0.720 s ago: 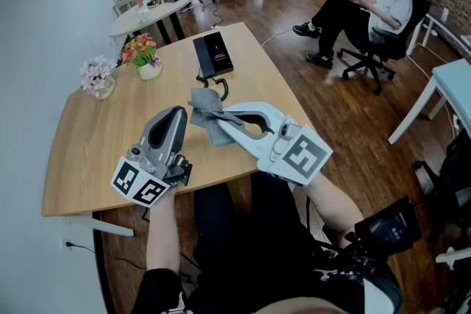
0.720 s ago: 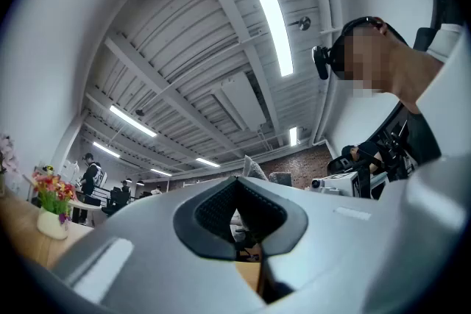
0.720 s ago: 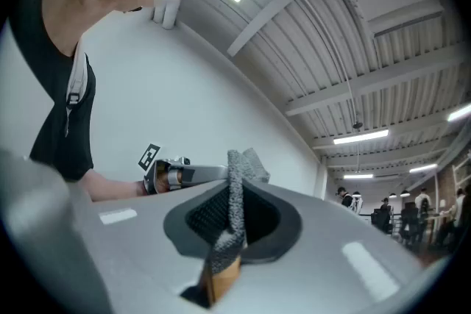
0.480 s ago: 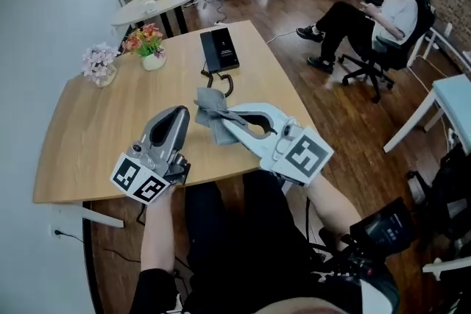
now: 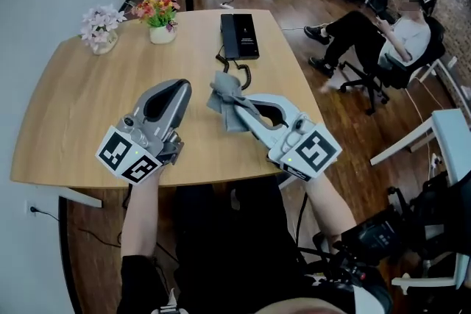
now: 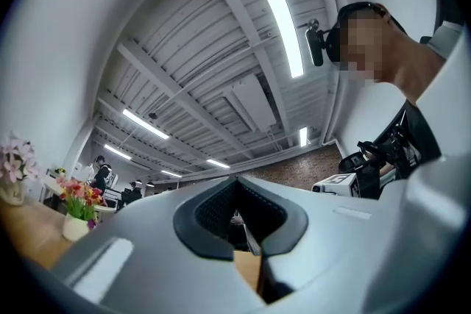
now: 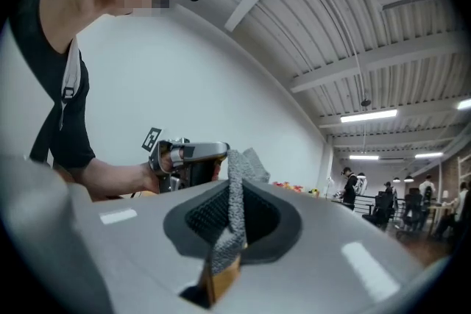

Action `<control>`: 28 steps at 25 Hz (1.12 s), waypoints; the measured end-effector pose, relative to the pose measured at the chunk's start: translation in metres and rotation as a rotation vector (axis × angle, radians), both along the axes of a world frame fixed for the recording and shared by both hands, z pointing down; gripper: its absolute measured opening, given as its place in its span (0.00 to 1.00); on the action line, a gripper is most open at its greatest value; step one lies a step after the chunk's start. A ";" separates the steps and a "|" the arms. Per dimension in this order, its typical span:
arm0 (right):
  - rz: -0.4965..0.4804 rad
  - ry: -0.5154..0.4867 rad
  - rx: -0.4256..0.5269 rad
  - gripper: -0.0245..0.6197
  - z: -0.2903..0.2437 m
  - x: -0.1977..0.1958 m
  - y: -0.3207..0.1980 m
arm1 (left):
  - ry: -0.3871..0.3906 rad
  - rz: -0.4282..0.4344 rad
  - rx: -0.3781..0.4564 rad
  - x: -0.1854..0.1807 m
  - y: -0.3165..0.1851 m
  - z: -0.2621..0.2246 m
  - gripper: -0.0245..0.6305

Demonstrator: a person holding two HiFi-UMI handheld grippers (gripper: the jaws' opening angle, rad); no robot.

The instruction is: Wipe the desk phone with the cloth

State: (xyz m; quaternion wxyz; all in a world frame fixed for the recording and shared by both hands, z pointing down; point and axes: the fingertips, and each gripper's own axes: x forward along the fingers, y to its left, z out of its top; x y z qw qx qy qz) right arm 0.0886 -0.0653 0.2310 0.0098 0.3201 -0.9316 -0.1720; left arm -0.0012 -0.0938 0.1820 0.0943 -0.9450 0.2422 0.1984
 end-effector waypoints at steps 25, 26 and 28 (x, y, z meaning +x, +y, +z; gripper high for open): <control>0.346 0.325 -0.271 0.07 0.053 0.080 -0.342 | -0.261 -0.002 -0.165 0.067 -0.200 0.104 0.04; 0.360 0.340 -0.272 0.07 0.055 0.077 -0.357 | -0.258 0.004 -0.172 0.067 -0.200 0.105 0.04; 0.402 0.368 -0.250 0.07 0.053 0.069 -0.386 | -0.263 0.012 -0.176 0.069 -0.199 0.106 0.04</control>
